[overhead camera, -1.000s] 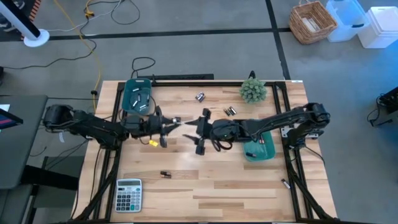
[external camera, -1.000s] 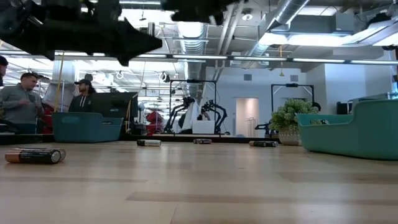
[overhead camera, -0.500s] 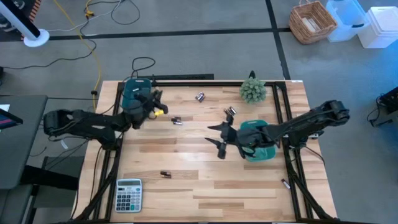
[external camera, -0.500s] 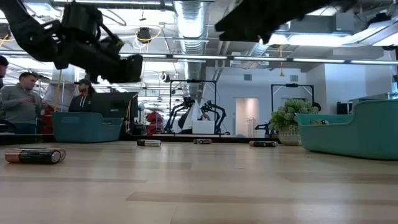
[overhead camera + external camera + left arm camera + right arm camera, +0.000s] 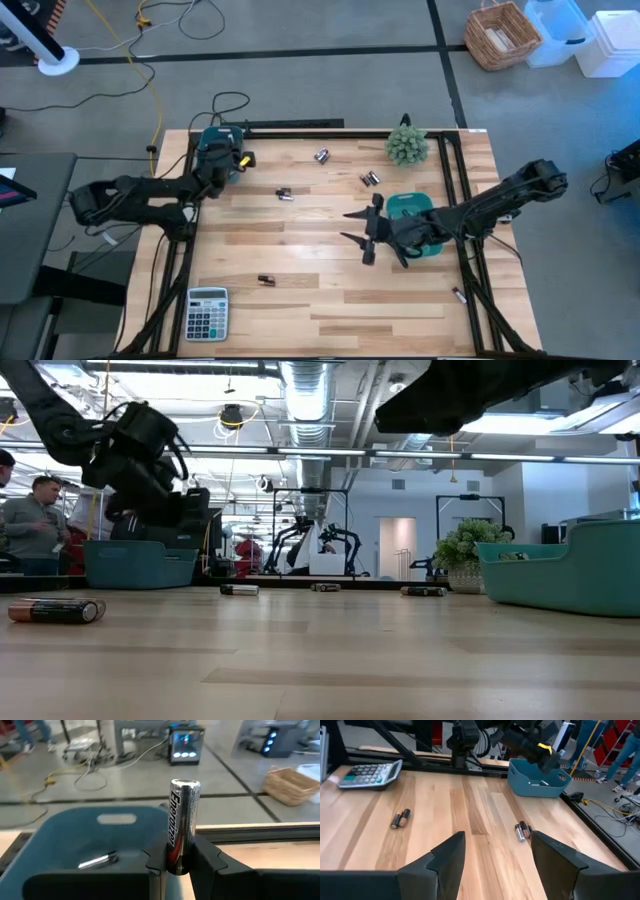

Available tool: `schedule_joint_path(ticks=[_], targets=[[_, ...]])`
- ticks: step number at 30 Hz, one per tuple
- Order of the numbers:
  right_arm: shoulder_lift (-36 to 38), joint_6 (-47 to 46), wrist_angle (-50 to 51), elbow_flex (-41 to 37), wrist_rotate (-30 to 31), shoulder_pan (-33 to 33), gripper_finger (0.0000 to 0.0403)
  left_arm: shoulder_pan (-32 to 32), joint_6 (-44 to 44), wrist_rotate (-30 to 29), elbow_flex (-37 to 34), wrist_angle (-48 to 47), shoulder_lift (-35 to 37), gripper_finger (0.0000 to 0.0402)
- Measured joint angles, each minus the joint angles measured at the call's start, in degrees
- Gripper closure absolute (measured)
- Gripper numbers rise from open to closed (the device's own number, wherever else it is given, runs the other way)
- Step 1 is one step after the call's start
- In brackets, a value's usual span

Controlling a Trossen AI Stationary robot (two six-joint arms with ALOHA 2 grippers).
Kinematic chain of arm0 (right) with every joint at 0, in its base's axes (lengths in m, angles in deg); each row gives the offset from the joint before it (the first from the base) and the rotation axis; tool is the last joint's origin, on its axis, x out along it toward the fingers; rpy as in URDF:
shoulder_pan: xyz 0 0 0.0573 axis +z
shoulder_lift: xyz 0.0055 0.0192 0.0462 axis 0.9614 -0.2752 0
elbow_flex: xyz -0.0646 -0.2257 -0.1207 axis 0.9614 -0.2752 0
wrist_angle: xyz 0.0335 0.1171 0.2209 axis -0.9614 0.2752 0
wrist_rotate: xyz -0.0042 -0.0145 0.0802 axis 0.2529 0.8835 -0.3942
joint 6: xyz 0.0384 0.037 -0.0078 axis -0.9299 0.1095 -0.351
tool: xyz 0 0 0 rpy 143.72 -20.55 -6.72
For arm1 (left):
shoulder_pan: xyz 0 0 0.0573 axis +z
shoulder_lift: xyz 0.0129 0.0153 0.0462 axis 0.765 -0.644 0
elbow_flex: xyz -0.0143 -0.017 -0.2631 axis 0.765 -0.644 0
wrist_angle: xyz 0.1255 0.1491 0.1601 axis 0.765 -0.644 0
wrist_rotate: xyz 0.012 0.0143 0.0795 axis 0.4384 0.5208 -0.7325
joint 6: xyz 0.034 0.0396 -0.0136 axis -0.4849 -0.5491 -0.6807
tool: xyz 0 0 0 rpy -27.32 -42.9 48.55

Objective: Sort batteries
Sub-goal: Put the black-silver battery into the blue bin

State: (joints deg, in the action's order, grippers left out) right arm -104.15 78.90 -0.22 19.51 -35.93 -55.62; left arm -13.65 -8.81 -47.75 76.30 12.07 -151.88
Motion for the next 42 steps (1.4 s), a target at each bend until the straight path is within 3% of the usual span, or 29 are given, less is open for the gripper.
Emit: schedule_joint_path(ticks=[3,12,16,20,26,30,35,42], targets=[[0.00,1.91,-0.17,0.00,0.00,0.34,0.0163,1.20,2.58,0.57,0.00,-3.21,0.00,0.0343],[-0.02,5.11,-0.06,0.00,-0.02,-0.22,0.0163,1.39,7.23,4.25,0.00,-5.11,0.00,0.0175],[0.28,5.17,0.42,0.00,-0.04,0.14,0.0163,-0.28,6.69,9.09,0.45,-3.79,0.00,0.0152],[4.33,2.84,3.51,0.01,-0.04,2.15,0.0163,-5.69,0.71,13.33,1.31,2.82,0.02,0.0150],[15.36,-9.90,25.97,0.02,4.20,7.05,0.0163,-16.86,-11.81,21.14,3.42,13.86,0.04,0.0149],[21.88,-21.25,42.98,0.04,3.91,12.53,0.0163,-23.33,-16.14,25.73,5.89,14.29,0.04,0.0148],[25.11,-37.34,59.65,0.04,-2.58,20.56,0.0163,-29.47,-18.80,27.33,8.41,11.37,0.03,0.0148],[23.48,-58.14,69.13,1.18,-13.93,32.44,0.0163,-35.71,-19.25,28.47,10.68,11.14,0.02,0.0148]])
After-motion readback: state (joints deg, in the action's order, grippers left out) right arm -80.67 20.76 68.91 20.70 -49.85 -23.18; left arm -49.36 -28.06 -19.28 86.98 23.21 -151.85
